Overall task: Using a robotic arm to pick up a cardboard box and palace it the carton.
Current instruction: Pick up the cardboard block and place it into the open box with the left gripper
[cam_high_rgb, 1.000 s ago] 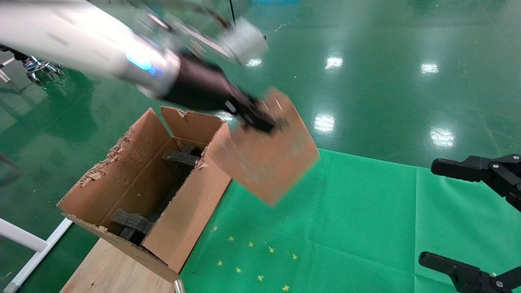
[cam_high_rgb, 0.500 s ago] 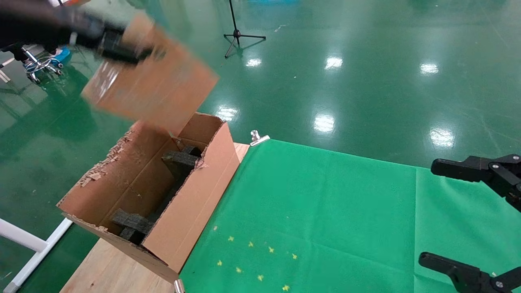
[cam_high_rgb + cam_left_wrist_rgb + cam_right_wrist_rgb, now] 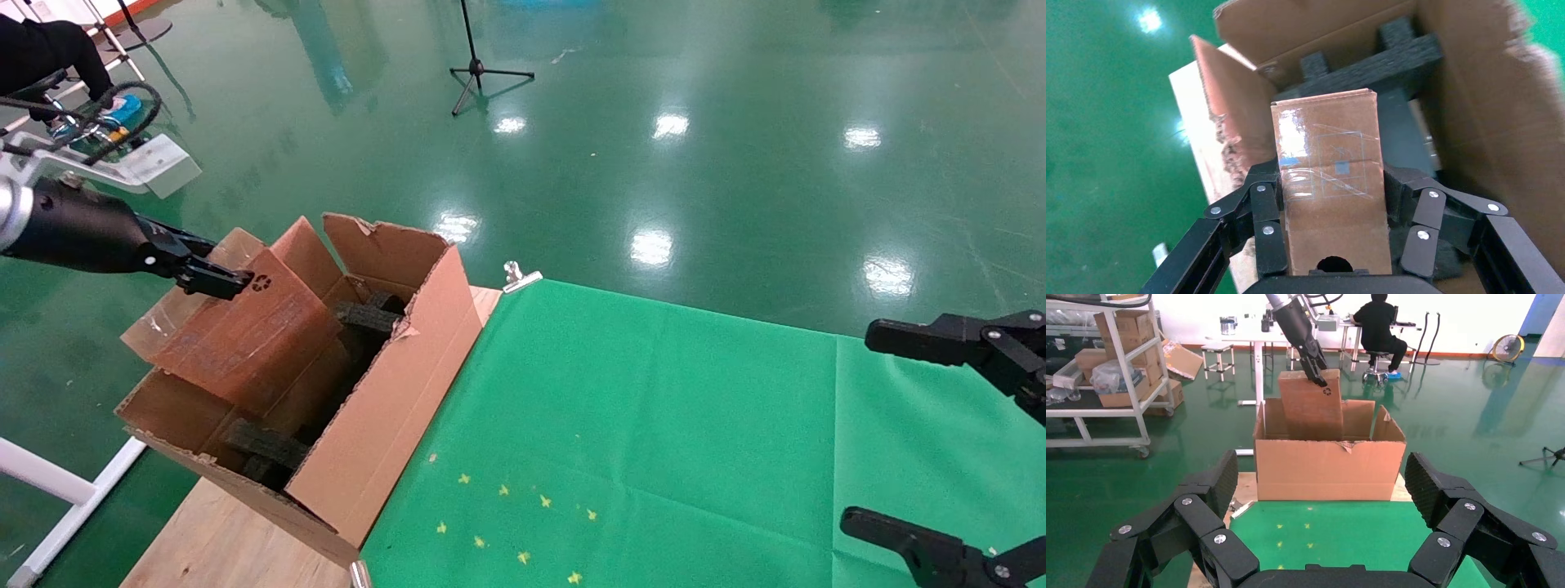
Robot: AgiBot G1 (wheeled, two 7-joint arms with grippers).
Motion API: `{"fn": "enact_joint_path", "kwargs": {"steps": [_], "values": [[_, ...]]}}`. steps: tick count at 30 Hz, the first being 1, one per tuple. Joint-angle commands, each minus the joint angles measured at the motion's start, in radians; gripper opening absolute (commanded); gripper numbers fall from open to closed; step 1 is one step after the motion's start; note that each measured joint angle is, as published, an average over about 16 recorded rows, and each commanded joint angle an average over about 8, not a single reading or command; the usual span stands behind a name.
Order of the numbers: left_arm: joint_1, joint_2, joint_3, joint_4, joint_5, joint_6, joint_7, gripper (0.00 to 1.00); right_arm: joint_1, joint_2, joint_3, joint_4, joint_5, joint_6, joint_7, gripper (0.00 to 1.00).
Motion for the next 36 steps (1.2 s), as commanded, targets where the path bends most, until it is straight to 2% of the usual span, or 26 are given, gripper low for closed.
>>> {"fn": "enact_joint_path", "kwargs": {"steps": [1,7,14,27,36], "values": [[0.004,0.015,0.004,0.068,0.008,-0.035,0.047,0.0,0.0,0.0,0.0,0.0,0.0,0.0,0.0,1.0],[0.002,0.051,0.002,0.198,0.015,-0.149,0.128,0.0,0.0,0.0,0.0,0.0,0.0,0.0,0.0,1.0],[0.027,0.082,-0.009,0.301,0.006,-0.286,0.171,0.0,0.0,0.0,0.0,0.0,0.0,0.0,0.0,1.0],[0.189,0.156,-0.045,0.408,-0.046,-0.506,0.167,0.0,0.0,0.0,0.0,0.0,0.0,0.0,0.0,1.0],[0.298,0.205,-0.076,0.431,-0.09,-0.583,0.148,0.0,0.0,0.0,0.0,0.0,0.0,0.0,0.0,1.0]]}}
